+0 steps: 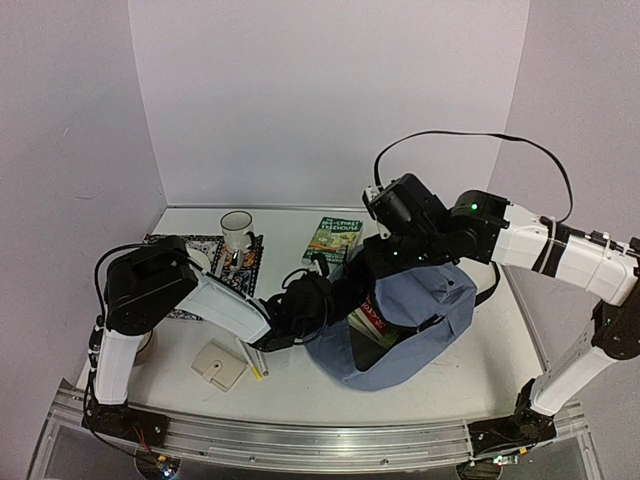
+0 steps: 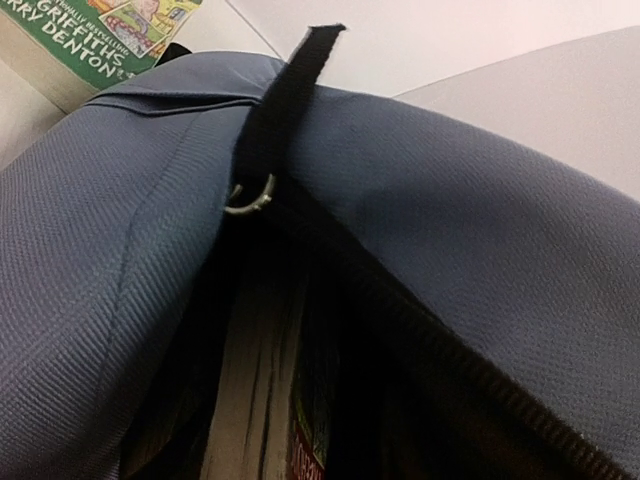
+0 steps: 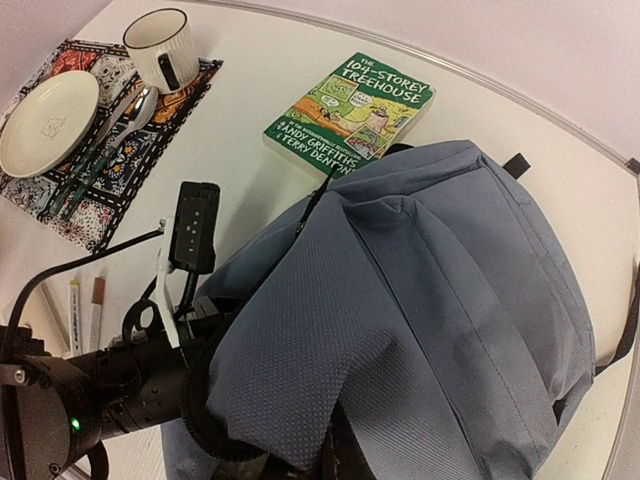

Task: Pack the student bag
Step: Place the book in the largest pocket of the bag.

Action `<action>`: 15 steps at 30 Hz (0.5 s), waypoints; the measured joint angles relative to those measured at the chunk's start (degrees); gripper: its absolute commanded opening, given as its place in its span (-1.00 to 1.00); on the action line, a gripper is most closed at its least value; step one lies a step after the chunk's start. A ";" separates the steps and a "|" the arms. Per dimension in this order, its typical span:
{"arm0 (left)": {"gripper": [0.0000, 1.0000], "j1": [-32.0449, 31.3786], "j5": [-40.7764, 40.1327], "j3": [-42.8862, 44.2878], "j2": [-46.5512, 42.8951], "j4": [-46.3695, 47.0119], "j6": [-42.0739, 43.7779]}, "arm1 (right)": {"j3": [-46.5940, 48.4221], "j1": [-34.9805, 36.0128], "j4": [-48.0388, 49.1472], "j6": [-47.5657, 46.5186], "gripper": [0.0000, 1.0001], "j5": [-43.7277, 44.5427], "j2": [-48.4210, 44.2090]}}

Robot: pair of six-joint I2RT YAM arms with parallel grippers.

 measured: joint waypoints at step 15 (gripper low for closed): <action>0.63 -5.37 -8.37 -0.04 -4.17 -6.75 17.95 | -1.91 0.00 0.46 -0.01 -1.00 1.13 -1.68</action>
